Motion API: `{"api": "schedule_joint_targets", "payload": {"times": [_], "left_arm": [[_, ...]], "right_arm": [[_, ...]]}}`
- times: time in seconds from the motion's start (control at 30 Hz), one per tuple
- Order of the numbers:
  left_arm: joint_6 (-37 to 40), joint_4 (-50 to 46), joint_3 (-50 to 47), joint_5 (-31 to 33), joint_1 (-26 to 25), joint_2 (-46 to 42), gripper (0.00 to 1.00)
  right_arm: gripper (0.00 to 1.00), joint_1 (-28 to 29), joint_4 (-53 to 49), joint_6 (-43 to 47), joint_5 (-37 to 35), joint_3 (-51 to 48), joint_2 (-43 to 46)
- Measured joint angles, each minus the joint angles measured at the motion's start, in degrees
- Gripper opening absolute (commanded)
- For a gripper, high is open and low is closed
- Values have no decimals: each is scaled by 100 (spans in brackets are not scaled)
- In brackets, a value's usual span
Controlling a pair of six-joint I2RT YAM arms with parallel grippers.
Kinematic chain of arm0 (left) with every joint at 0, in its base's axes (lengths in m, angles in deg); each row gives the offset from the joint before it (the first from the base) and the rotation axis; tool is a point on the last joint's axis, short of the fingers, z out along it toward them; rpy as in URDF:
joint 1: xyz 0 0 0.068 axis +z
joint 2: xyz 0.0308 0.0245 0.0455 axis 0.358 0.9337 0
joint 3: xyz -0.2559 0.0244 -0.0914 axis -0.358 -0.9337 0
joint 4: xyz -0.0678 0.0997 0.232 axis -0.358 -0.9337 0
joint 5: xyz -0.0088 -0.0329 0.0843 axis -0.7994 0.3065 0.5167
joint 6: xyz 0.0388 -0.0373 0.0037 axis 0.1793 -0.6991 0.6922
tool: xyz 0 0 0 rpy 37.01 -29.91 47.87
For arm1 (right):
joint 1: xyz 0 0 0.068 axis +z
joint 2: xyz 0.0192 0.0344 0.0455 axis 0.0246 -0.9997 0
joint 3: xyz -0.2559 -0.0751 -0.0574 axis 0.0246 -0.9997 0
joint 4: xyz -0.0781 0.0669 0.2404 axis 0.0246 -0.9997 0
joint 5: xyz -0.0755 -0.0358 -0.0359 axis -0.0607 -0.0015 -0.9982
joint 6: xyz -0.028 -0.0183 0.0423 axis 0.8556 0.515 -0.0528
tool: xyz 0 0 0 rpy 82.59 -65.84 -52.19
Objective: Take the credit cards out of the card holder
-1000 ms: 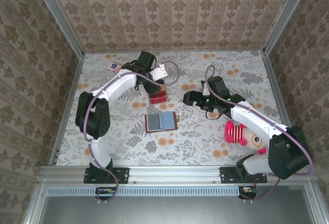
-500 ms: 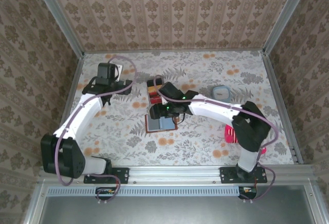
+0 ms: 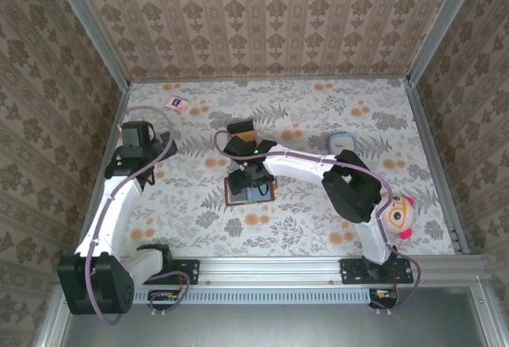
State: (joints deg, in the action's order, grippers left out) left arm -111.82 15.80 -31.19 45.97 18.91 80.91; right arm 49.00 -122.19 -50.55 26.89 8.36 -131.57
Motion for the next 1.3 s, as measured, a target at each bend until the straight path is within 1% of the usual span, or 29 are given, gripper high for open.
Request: {"api": "schedule_joint_targets", "payload": {"times": [0.13, 0.2, 0.3, 0.4, 0.57, 0.7, 0.8, 0.9, 1.0, 1.1, 1.3], "left_arm": [[-164, 13, -304, -179, 192, -310, 100], [-205, 0, -334, -341, 356, -374, 100], [-212, 66, -341, -667, 535, -391, 100], [-234, 151, -407, -1097, 549, -389, 100], [-369, 278, -514, -1888, 549, -372, 100], [-658, 634, -789, -2653, 503, -352, 95], [-839, 767, -966, -3112, 328, -201, 86], [-1012, 868, -1010, -3440, 83, 61, 79], [-1235, 1158, -1176, -3696, -249, 273, 77], [-1510, 1445, -1425, -3757, -638, 391, 74], [-2170, 2114, -1773, -3810, -1416, 699, 56]], "right_arm": [[87, -17, -146, 195, -146, 122, -284], [87, -17, -179, 269, -188, 179, -293], [83, -66, -234, 330, -262, 186, -313], [79, -177, -225, 424, -273, 116, -299], [77, -417, -92, 584, -164, -179, -107], [76, -483, -87, 647, -46, -201, -94], [74, -498, -87, 702, -24, -203, -92], [71, -527, -87, 741, 35, -208, -83], [70, -557, -90, 758, 101, -214, -76], [68, -573, -66, 758, 149, -247, -55], [64, -619, 83, 739, 188, -402, 35]]}}
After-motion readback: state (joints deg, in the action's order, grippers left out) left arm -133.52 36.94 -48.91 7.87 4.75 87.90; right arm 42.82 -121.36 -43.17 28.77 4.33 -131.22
